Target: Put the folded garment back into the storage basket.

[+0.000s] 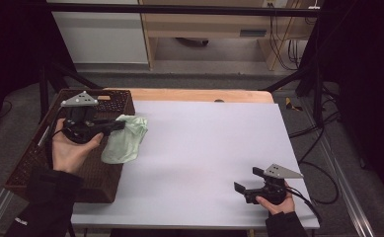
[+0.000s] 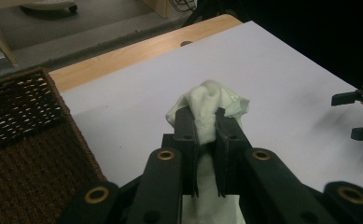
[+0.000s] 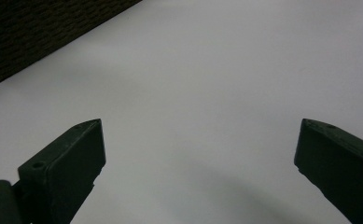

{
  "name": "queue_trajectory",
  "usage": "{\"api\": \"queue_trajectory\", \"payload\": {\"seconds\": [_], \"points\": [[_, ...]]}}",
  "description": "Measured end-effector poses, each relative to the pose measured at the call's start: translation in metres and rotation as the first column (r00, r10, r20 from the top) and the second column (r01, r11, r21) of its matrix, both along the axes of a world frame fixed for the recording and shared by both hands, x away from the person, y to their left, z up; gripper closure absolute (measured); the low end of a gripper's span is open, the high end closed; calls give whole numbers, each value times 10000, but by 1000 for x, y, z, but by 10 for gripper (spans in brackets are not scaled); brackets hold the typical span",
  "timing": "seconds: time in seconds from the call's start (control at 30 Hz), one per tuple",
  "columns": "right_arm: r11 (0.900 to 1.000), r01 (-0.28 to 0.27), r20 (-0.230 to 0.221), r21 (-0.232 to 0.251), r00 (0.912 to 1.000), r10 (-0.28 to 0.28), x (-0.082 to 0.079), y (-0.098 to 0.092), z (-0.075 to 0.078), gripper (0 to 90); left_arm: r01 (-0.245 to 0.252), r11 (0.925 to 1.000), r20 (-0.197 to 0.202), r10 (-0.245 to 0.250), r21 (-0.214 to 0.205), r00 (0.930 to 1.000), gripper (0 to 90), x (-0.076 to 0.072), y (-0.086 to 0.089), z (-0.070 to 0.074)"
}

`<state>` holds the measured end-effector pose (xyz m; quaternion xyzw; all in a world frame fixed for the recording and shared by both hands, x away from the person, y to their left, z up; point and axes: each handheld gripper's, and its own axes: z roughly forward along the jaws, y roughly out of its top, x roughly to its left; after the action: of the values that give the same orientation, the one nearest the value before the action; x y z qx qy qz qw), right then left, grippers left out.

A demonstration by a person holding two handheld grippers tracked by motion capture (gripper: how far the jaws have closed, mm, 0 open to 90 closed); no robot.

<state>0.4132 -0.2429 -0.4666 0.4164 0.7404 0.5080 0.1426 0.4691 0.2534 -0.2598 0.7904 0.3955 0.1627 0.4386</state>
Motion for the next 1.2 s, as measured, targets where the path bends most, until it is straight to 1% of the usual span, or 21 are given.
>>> {"api": "queue_trajectory", "payload": {"seconds": [0.17,0.3,0.47,0.73,0.87,1.03,1.2], "points": [[10000,-22,-23,-12,10000,22,0,0,0,25,-177,9998,11,177,-66,9998,812,0,14,4],[10000,-19,-32,-18,10000,19,0,0,0,25,-420,9990,9,421,-121,9991,812,0,27,8],[10000,-28,-28,-35,10000,28,0,0,0,25,-786,9969,-70,786,-23,9969,812,2,43,8],[10000,-46,-33,-52,10000,46,0,0,0,23,-1306,9913,-262,1311,184,9910,812,8,61,1],[10000,-46,-41,-44,10000,46,0,0,0,23,-1524,9877,-367,1537,356,9874,812,13,69,-3],[10000,-43,-51,-27,10000,43,0,0,0,23,-1807,9823,-580,1834,490,9813,811,19,79,-10],[10000,-49,-45,-64,10000,48,0,0,-1,23,-2056,9761,-839,2112,702,9738,812,26,88,-21]]}}
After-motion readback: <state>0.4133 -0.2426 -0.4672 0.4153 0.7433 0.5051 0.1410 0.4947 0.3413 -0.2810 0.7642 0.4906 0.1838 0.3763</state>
